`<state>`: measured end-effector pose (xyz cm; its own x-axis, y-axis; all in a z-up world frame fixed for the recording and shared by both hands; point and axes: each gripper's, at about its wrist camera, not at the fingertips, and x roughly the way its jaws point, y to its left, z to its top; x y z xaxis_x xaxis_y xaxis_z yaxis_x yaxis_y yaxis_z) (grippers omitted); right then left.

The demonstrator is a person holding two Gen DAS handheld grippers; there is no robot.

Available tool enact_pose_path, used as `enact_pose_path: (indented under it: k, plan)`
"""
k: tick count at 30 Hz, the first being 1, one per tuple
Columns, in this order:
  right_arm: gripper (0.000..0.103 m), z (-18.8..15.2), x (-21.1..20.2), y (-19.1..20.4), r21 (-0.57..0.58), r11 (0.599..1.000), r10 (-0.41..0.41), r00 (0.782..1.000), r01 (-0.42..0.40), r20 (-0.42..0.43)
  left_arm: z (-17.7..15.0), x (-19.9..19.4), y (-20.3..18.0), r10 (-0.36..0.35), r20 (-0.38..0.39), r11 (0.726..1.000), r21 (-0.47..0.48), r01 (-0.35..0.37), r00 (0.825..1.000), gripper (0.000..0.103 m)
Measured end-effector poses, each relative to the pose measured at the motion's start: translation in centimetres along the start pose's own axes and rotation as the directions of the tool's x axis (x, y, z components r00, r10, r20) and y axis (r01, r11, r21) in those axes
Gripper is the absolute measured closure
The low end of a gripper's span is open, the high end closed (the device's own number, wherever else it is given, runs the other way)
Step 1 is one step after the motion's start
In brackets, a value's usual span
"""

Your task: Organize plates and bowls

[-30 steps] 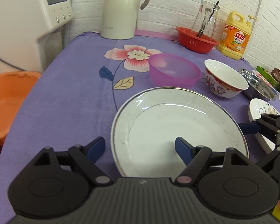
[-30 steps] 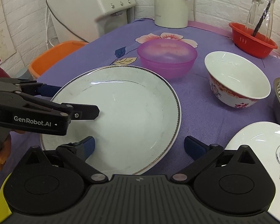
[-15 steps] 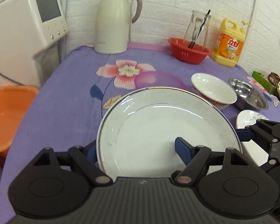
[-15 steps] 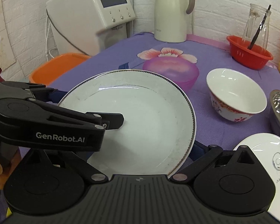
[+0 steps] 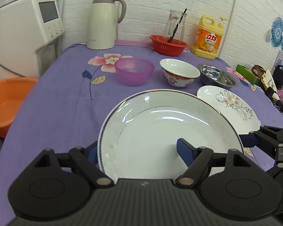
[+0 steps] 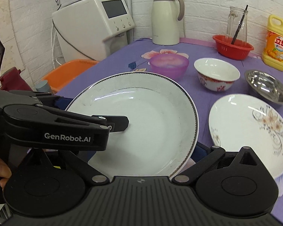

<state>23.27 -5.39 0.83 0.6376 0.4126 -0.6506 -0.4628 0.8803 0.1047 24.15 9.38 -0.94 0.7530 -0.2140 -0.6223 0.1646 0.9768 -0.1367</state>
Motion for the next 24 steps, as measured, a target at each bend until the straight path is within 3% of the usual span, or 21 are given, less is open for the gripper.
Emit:
enact_pose_path:
  k: [5,12,16,18,19,24]
  plan:
    - [0.000,-3.1,-2.1,1.1,0.021,1.000,-0.006,1.000,0.006,0.001,-3.1,-2.0,-1.4,0.006,0.002,1.000,0.003,-0.006,1.000,0.025]
    - [0.000,-5.6,-2.8,2.1,0.027,0.999,-0.019,1.000,0.019,0.006,-5.6,-1.7,-1.2,0.003,-0.021,0.999,-0.042,-0.004,1.000,0.025]
    - [0.000,-6.1,-2.5,2.4,-0.004,0.999,-0.038,0.999,0.038,0.013,-6.2,-2.2,-2.1,0.080,0.053,0.996,0.031,-0.081,0.995,0.024]
    - [0.000,-6.2,-2.4,2.1,0.006,1.000,-0.028,1.000,0.028,0.007,-5.9,-2.9,-2.4,0.083,0.090,0.995,0.054,-0.088,0.993,0.022]
    - [0.000,-6.4,-2.4,1.8,0.019,1.000,-0.023,1.000,0.023,0.001,-5.7,-3.4,-2.3,0.082,0.109,0.995,0.048,-0.088,0.991,0.013]
    - [0.000,-6.5,-4.8,0.1,0.092,0.995,-0.057,0.993,0.047,0.102,-4.1,-5.4,-1.4,0.067,0.181,0.998,-0.011,-0.066,0.981,0.007]
